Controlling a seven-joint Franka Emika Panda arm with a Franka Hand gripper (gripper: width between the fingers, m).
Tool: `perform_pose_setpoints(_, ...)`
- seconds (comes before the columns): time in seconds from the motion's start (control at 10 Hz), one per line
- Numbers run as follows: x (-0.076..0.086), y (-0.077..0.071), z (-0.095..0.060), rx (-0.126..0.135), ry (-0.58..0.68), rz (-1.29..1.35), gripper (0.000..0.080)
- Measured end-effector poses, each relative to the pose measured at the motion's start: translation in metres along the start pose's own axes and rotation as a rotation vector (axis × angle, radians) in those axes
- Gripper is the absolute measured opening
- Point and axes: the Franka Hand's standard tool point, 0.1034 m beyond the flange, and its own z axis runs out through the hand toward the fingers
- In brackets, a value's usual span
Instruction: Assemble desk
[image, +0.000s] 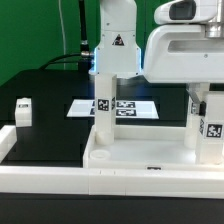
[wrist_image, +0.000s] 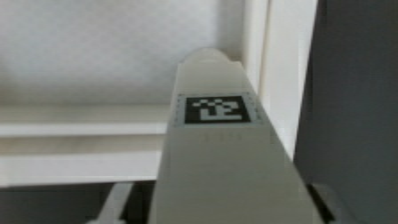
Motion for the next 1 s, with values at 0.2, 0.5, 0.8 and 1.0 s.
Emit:
perform_pose_setpoints(0.2,0.002,0.011,0.0,-0.013,0.002,0.177,0.0291)
perform_pose_setpoints(0.5,0.005,0.028,0.0,-0.036,0.009,0.398,0.0295)
perform_pose_setpoints(0.8,0.007,0.042,-0.001,-0.07,0.024,0.557,0.0298)
perform_pose_setpoints(1.0,0.008,0.046,0.0,-0.073,0.026,0.656,0.0354)
